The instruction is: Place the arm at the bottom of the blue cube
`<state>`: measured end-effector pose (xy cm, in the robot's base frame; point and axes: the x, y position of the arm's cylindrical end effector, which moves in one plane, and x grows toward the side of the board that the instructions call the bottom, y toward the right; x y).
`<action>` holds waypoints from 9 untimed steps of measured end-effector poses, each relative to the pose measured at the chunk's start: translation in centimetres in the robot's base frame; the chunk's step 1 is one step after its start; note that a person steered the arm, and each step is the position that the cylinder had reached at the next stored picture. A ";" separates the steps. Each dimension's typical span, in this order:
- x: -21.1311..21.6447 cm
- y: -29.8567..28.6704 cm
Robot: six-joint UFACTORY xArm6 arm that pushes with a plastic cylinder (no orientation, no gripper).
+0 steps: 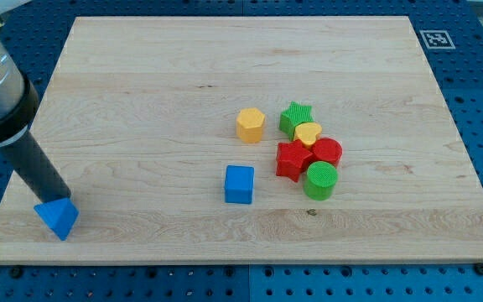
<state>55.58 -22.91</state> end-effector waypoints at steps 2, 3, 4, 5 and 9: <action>-3.9 -0.6; -4.4 -0.5; -3.7 3.4; -2.9 9.0; 4.2 20.8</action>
<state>59.76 -2.12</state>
